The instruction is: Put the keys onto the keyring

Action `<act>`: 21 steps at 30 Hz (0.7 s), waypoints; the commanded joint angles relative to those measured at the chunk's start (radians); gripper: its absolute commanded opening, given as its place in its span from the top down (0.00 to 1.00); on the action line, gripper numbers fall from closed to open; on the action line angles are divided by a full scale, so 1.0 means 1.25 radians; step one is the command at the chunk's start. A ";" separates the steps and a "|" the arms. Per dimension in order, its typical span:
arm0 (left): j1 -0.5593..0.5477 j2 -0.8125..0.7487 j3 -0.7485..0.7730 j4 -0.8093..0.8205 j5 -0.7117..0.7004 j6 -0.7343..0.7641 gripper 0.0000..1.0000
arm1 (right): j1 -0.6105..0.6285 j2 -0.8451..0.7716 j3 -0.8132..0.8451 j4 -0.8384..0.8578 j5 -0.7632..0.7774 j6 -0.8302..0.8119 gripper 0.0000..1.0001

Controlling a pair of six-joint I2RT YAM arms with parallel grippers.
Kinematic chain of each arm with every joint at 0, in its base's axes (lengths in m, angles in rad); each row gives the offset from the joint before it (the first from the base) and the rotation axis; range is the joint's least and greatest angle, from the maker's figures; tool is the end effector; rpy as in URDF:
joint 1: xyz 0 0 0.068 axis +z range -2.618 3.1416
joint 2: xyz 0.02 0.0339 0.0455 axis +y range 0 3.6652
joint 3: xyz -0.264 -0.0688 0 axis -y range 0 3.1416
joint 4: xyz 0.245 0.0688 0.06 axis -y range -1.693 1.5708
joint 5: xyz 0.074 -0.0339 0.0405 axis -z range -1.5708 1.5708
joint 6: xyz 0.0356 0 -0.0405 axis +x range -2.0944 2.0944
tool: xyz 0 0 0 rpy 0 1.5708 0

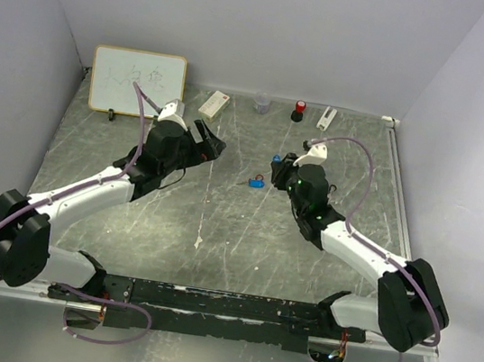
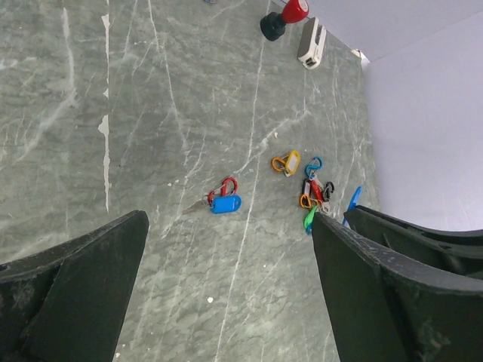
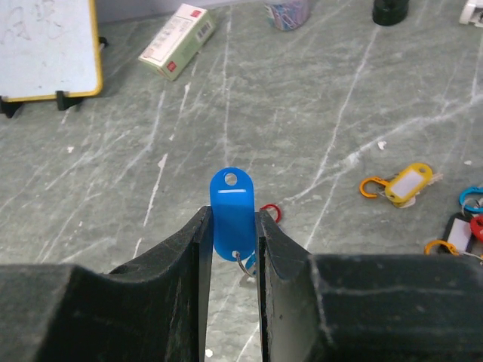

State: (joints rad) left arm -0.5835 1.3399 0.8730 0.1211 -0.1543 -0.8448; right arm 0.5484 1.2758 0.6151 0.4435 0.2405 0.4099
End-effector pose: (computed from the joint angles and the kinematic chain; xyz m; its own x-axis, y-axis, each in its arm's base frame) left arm 0.2601 -0.1652 0.2768 -0.5047 -0.5523 -0.6635 0.0698 0.7400 -0.6690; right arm 0.2430 0.1385 0.2397 -0.2913 0.2756 -0.9161 -0.2090 0.9161 0.3421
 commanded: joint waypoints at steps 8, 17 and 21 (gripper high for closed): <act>0.011 -0.054 0.002 -0.037 -0.021 0.022 0.00 | -0.039 0.120 0.056 -0.136 0.070 0.061 1.00; 0.016 -0.066 0.002 -0.056 -0.051 0.030 0.00 | -0.078 0.169 0.060 -0.134 0.062 0.068 0.98; 0.018 -0.074 0.002 -0.068 -0.072 0.037 0.00 | -0.079 0.176 0.065 -0.139 0.067 0.070 0.74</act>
State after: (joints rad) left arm -0.5720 1.2812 0.8730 0.0544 -0.2008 -0.8211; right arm 0.4545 1.4879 0.6659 0.2733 0.3046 0.4854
